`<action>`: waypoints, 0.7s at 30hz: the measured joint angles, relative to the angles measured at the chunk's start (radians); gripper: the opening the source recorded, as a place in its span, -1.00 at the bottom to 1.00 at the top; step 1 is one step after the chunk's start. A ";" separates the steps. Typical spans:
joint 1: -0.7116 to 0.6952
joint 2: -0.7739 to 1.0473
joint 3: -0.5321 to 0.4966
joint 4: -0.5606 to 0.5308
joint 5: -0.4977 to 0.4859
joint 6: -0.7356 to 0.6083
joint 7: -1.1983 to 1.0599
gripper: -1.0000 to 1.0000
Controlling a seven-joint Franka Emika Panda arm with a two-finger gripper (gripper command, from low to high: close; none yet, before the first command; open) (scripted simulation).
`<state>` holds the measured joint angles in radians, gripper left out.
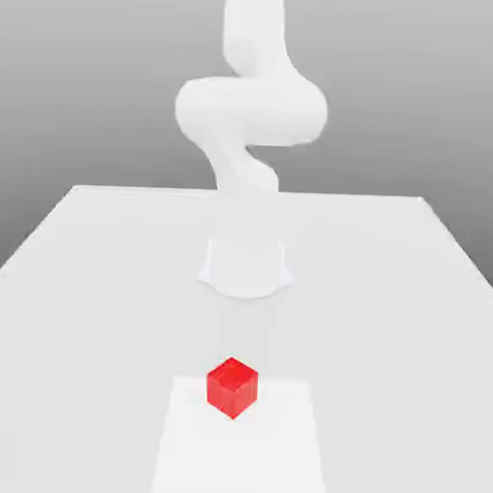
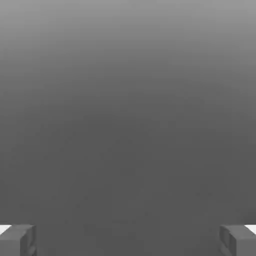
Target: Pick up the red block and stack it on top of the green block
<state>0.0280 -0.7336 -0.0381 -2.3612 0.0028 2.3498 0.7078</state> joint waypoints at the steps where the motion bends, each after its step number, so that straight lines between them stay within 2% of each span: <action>1: 0.015 0.033 -0.019 -0.029 0.000 0.024 -0.044 0.00; 11: 0.142 0.355 -0.170 -0.312 -0.012 0.257 -0.469 0.00; 17: 0.180 0.609 -0.220 -0.497 -0.046 0.437 -0.750 0.00; 21: 0.184 0.753 -0.204 -0.510 0.021 0.549 -0.855 0.00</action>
<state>0.2115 0.0195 -0.2424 -2.8714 0.0242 2.8983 -0.1474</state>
